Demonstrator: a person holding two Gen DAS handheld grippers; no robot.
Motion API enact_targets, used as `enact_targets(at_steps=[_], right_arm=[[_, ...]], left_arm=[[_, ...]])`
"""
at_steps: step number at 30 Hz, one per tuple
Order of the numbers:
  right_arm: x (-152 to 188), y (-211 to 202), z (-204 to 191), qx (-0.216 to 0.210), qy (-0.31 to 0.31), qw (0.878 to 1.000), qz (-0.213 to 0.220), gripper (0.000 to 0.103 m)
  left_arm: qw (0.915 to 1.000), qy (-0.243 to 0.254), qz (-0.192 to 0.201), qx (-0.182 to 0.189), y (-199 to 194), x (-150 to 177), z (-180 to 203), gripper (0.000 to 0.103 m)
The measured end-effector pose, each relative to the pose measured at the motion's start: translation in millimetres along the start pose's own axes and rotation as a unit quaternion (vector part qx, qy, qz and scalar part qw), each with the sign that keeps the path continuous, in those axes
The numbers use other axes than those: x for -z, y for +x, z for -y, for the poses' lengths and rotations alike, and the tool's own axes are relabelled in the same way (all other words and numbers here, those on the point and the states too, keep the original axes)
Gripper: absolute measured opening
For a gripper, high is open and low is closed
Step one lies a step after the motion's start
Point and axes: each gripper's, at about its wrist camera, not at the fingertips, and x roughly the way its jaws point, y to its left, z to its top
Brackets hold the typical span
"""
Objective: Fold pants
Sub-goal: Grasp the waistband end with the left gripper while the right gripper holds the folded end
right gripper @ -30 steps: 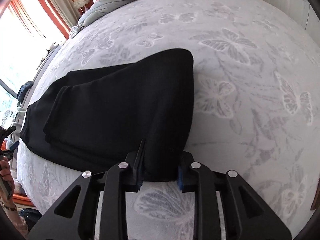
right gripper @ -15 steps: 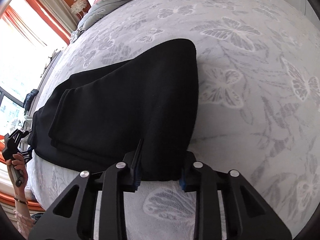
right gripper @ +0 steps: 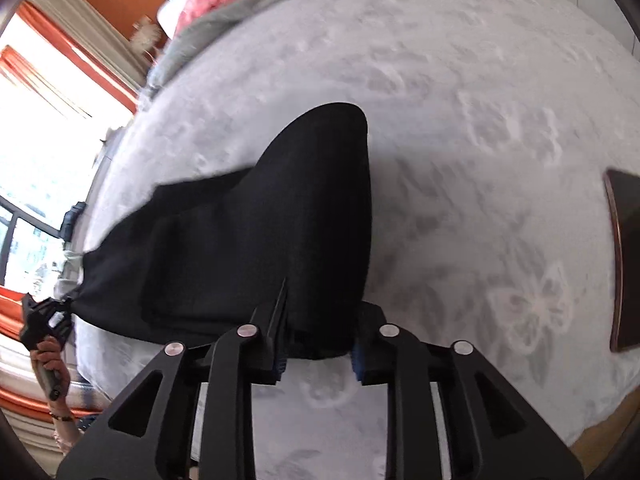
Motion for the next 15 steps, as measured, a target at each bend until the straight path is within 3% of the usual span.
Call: enact_targets(at_steps=[1,2,3,4,5,6,8,10,15], right_arm=[[2,8,10,0.052,0.027,0.998,-0.011,0.03],[2,5,12,0.059,0.038,0.997,0.001,0.03],[3,-10,3,0.071,0.029,0.996,0.042,0.031],[5,-26,-16,0.102,-0.006,0.991,0.09,0.032],[9,-38,-37,0.115,-0.051,0.984,0.129,0.04],[14,-44,-61,0.098,-0.098,0.98,0.146,0.053],[27,-36,-112,0.031,-0.177,0.974,0.136,0.06],[45,-13,-158,0.0,-0.248,0.962,0.116,0.06],[76,60,-226,0.033,-0.363,0.929,0.066,0.06]], left_arm=[[0.9996,0.0,-0.002,-0.027,8,3,-6,0.005],[0.9994,-0.005,-0.006,-0.033,12,5,-12,0.005],[0.9994,-0.019,-0.007,-0.026,13,4,-16,0.005],[0.9995,-0.029,-0.004,-0.014,9,3,-16,0.005],[0.9995,-0.033,-0.001,-0.004,7,1,-16,0.006],[0.9994,-0.035,0.002,0.0,5,0,-15,0.006],[0.9993,-0.036,0.008,0.003,3,-1,-14,0.006],[0.9993,-0.033,0.012,-0.006,3,1,-12,0.006],[0.9993,-0.009,0.024,-0.028,4,4,-5,0.007]])
